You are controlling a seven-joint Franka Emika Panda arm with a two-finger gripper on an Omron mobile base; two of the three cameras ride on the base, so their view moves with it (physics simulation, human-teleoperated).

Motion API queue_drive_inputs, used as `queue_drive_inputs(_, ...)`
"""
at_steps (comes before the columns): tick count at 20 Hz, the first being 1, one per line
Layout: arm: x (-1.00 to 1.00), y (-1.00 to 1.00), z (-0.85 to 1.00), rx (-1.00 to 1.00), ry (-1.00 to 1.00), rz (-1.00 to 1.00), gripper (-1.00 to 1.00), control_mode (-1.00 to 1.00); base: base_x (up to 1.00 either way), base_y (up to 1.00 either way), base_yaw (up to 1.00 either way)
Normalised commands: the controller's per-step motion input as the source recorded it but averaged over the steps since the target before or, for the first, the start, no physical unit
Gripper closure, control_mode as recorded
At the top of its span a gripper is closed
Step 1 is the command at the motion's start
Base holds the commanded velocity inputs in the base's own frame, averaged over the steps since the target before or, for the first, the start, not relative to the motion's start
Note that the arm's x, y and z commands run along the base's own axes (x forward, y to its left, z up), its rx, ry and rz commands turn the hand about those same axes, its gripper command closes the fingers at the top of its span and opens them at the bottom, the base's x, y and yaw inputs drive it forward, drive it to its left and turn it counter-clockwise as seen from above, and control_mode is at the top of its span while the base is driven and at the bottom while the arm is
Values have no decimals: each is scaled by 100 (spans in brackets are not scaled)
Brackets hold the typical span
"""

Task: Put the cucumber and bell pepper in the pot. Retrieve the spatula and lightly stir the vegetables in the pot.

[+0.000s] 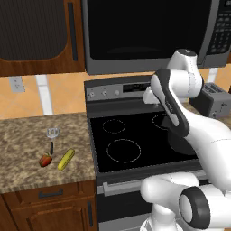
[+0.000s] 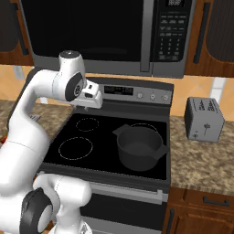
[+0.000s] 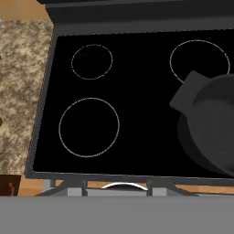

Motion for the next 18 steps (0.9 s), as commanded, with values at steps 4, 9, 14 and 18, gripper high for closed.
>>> queue_drive_inputs(4,-31,17,-1,-4,-5,0,-100,-100,0,0,0)
queue_drive_inputs(9,-54,88,-18,-12,-2,6,-100,-100,0,0,0)
queue_drive_inputs(14,-9,100,-38,-5,3,2,-100,-100,0,0,0)
queue_drive_inputs(18,4,100,-59,0,11,0,-100,-100,0,0,0)
